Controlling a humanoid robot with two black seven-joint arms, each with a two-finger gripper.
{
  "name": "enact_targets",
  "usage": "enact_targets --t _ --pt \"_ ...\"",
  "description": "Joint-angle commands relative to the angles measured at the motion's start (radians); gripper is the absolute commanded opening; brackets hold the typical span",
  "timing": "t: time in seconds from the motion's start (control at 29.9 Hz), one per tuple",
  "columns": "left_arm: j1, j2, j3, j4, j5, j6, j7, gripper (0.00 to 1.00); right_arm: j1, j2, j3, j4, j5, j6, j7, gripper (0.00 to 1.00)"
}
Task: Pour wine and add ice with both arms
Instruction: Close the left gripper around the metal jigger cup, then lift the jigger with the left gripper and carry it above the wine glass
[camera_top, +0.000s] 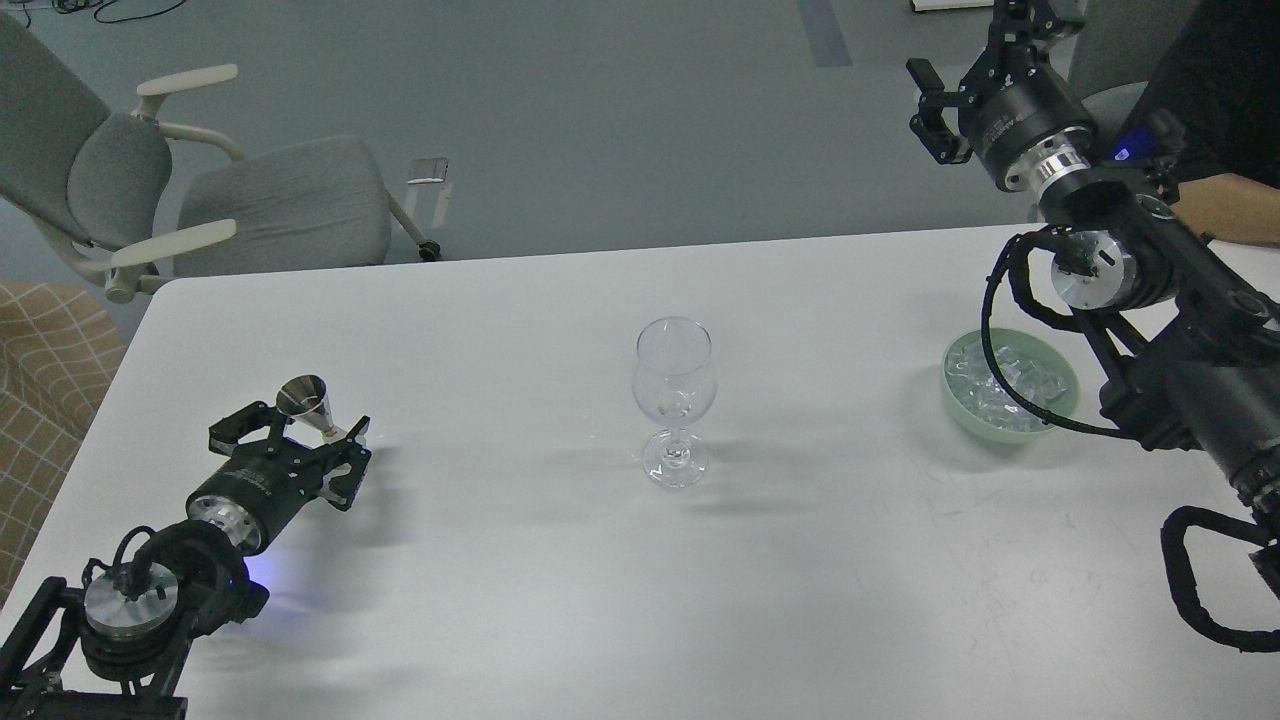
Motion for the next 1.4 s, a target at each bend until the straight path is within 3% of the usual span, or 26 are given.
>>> enact_targets --t 0.0,0.6,0.74,0.8,0.97,1.2,1.37 --pt "-0.018 0.000 0.000 0.027 0.000 -0.005 0.001 0.59 0.000 0.000 -0.001 0.000 -0.001 0.000 0.000 1.00" --pt "-0.039 -0.002 0.002 0.054 0.000 -0.014 0.005 0.26 0.000 -0.002 -0.024 0.001 -0.002 0.000 0.000 1.00" --pt "-0.042 0.000 0.000 0.057 -0.002 -0.019 0.011 0.05 0.000 -0.002 -0.024 0.001 -0.002 0.000 0.000 1.00" --pt "-0.047 0.000 0.000 0.058 -0.002 -0.022 0.011 0.00 0.000 0.000 -0.024 0.001 -0.002 0.000 0.000 1.00" --pt "-0.058 0.003 -0.001 0.057 -0.002 -0.030 0.021 0.00 0.000 -0.002 -0.024 0.001 -0.002 0.000 0.000 1.00" --pt "-0.099 0.000 -0.004 0.025 -0.006 -0.056 0.099 0.00 0.000 -0.005 -0.024 0.001 -0.002 -0.002 0.000 1.00" --pt "-0.135 0.008 -0.003 -0.046 -0.005 -0.042 0.111 0.00 0.000 -0.008 -0.024 0.001 -0.002 -0.002 0.000 1.00"
